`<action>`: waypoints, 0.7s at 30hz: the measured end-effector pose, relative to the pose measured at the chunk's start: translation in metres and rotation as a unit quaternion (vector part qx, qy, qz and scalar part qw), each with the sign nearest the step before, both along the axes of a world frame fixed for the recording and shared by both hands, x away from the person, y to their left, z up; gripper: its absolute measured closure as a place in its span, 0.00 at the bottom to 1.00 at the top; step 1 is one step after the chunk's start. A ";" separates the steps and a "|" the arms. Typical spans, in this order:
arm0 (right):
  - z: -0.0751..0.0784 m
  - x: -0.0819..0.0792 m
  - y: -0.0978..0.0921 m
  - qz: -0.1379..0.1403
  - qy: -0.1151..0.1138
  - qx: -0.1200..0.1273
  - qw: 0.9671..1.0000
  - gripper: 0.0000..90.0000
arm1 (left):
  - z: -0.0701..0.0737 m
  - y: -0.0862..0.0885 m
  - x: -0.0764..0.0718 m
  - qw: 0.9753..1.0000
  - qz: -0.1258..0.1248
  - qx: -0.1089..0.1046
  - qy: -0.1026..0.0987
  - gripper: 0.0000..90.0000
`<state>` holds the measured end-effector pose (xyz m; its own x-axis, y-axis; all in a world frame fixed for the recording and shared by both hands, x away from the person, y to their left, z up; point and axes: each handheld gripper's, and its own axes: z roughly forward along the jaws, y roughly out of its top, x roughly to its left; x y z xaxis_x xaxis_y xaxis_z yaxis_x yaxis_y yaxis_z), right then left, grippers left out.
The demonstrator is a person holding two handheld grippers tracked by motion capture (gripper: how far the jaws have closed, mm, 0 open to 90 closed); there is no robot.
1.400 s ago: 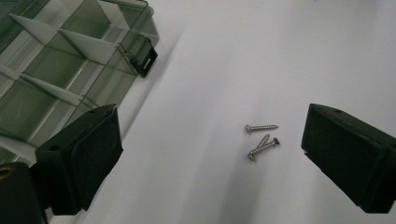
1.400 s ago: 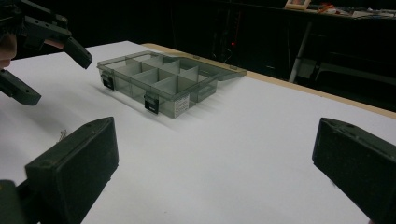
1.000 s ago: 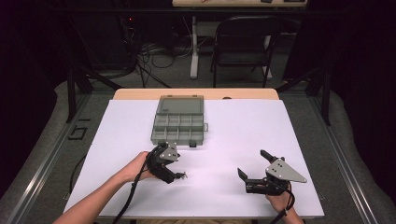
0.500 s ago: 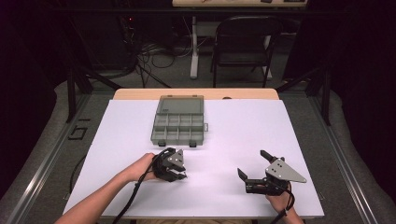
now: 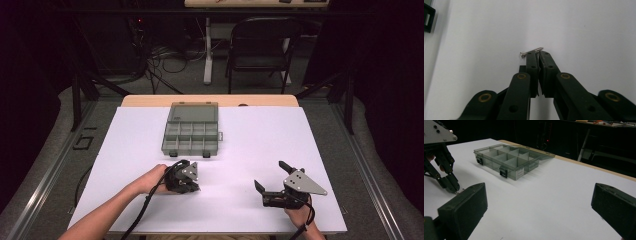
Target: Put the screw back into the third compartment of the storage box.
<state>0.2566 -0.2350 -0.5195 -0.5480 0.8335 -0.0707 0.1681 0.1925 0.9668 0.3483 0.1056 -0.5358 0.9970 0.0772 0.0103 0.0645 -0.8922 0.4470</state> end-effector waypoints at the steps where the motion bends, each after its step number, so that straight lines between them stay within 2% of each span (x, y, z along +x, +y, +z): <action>1: 0.000 0.000 0.000 0.000 0.000 0.000 1.000 0.00 | 0.000 0.000 0.000 1.000 0.000 -0.004 -0.002 0.96; 13: 0.000 0.000 0.001 0.001 0.001 -0.002 1.000 0.00 | 0.005 0.004 0.001 1.000 0.008 -0.011 0.001 0.96; 21: 0.000 0.000 0.001 0.000 0.000 -0.002 1.000 0.00 | 0.013 0.007 0.006 1.000 0.010 0.003 -0.001 0.96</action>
<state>0.2564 -0.2343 -0.5196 -0.5487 0.8327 -0.0741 0.1680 0.1966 0.9660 0.3539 0.1123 -0.5224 0.9952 0.0967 0.0127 0.0812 -0.8938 0.4410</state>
